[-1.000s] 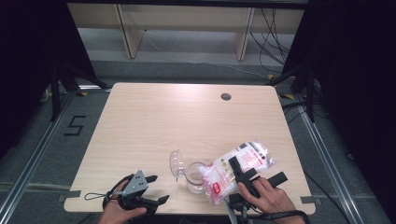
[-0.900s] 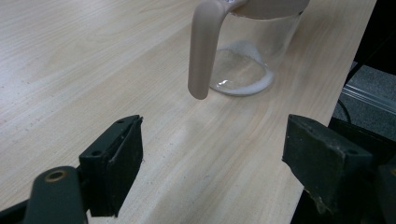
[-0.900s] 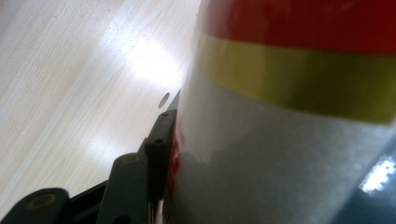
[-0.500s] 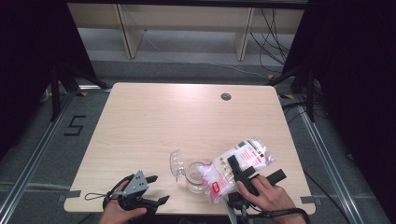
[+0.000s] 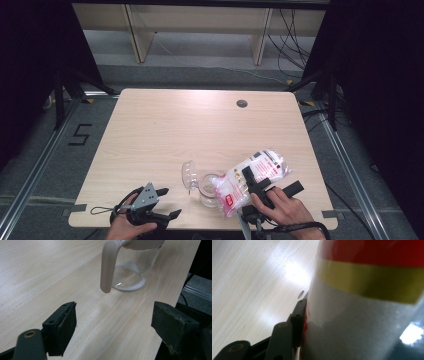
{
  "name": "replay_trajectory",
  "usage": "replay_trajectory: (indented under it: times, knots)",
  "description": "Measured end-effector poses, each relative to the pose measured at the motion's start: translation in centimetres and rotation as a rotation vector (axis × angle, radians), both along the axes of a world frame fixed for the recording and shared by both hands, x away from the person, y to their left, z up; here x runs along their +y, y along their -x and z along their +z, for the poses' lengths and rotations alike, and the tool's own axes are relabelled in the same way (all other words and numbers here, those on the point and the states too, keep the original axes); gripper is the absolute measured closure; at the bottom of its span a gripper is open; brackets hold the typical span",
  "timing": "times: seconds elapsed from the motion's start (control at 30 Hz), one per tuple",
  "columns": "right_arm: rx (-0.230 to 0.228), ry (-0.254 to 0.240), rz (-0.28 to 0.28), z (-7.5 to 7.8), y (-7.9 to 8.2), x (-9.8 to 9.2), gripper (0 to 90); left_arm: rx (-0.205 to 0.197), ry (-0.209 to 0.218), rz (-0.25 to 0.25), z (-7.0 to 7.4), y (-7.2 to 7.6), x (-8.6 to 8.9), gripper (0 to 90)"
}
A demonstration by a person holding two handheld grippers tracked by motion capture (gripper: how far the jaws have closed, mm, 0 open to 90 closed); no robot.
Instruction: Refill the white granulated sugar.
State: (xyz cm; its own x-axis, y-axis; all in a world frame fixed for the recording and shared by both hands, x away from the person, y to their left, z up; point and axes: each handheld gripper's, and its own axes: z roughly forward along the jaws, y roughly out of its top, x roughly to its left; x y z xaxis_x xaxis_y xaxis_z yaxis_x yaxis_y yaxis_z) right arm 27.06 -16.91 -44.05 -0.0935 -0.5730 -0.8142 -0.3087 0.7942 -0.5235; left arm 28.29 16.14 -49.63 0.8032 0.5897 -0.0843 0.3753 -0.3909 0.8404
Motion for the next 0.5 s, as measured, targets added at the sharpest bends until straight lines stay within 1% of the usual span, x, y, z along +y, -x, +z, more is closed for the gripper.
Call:
replay_trajectory:
  times: [0.03, 0.07, 0.1, 0.13, 0.17, 0.2, 0.23, 0.37, 0.4, 0.43, 0.47, 0.5]
  knots:
    - [-0.005, 0.026, 0.010, 0.14, -0.09, 0.07, 54.3, 0.001, 0.000, -0.001, 0.00, -0.01, 0.01, 19.8]
    - [0.004, 0.031, 0.005, 0.18, -0.12, 0.09, 54.4, 0.001, 0.000, -0.001, -0.01, 0.00, 0.01, 19.9]
    - [-0.008, 0.029, 0.005, 0.18, -0.08, 0.08, 54.4, 0.001, 0.000, -0.001, -0.01, -0.01, 0.00, 19.9]
    - [-0.004, 0.008, -0.008, 0.08, -0.01, 0.04, 54.4, 0.001, 0.000, -0.001, -0.01, -0.01, 0.01, 19.9]
    - [0.001, 0.016, -0.013, 0.12, -0.01, 0.08, 54.5, 0.001, 0.001, 0.000, -0.01, -0.01, 0.00, 19.9]
    - [-0.004, 0.021, -0.018, 0.14, 0.01, 0.12, 54.5, 0.001, 0.001, 0.000, -0.01, -0.01, 0.00, 19.8]
    - [-0.013, 0.019, -0.016, 0.16, 0.02, 0.13, 54.5, 0.001, -0.001, -0.001, -0.01, -0.01, 0.00, 19.8]
    - [-0.021, 0.020, -0.014, 0.26, 0.11, 0.17, 54.7, -0.004, -0.003, -0.004, 0.00, -0.05, 0.03, 19.9]
    - [-0.011, 0.022, -0.016, 0.33, 0.09, 0.18, 54.7, -0.009, -0.033, -0.010, 0.07, -0.14, 0.22, 19.9]
    - [-0.012, 0.022, -0.014, 0.40, 0.09, 0.17, 54.7, -0.012, -0.033, -0.007, 0.08, -0.13, 0.23, 19.8]
    - [-0.024, 0.015, -0.011, 0.39, 0.11, 0.09, 54.7, -0.010, -0.033, -0.004, 0.07, -0.12, 0.23, 19.8]
    - [-0.021, 0.039, -0.007, 0.60, 0.04, 0.10, 54.8, -0.011, -0.033, -0.004, 0.07, -0.13, 0.24, 19.8]
